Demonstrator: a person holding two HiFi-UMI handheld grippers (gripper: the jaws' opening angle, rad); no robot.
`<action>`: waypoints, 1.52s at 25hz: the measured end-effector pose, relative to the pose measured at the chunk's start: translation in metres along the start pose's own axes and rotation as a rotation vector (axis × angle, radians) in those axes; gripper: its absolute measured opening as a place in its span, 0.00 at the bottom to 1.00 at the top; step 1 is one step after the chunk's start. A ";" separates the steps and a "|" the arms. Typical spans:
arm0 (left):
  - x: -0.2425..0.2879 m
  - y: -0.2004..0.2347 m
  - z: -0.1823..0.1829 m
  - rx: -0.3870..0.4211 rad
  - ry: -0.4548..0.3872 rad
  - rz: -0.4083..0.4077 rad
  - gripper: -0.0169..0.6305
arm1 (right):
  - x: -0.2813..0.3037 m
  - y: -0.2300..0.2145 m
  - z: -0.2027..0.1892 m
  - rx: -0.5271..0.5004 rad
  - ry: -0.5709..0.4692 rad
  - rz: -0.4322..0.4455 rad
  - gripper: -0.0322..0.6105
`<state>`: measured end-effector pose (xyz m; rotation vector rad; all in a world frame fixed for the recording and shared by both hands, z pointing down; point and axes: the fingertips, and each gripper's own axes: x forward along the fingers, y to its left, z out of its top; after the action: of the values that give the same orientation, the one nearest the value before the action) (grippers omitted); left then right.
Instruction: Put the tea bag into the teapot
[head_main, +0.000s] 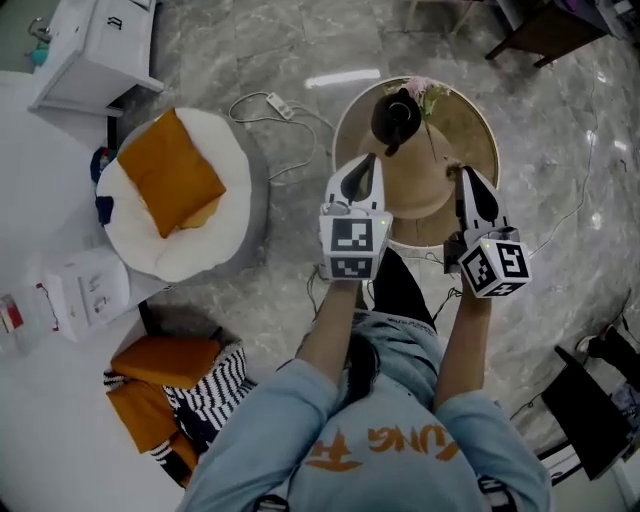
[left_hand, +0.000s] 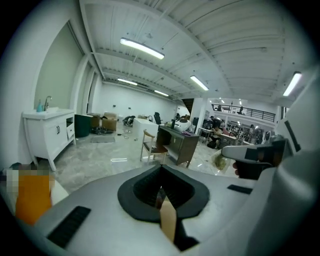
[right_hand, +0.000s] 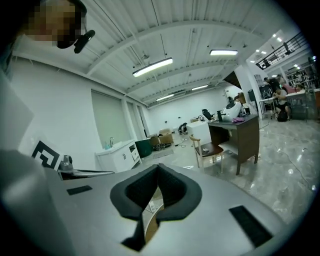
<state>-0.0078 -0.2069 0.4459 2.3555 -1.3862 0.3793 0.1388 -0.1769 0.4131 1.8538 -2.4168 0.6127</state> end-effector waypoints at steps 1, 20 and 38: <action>0.010 0.002 -0.006 -0.001 0.019 0.006 0.06 | 0.011 -0.006 -0.007 0.002 0.016 0.006 0.07; 0.137 0.019 -0.068 -0.075 0.199 0.066 0.06 | 0.137 -0.056 -0.094 -0.154 0.276 0.160 0.07; 0.172 0.048 -0.103 -0.135 0.271 0.100 0.06 | 0.224 -0.063 -0.137 -0.202 0.372 0.247 0.07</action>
<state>0.0284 -0.3148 0.6176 2.0457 -1.3565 0.5895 0.1043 -0.3514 0.6162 1.2492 -2.3647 0.6322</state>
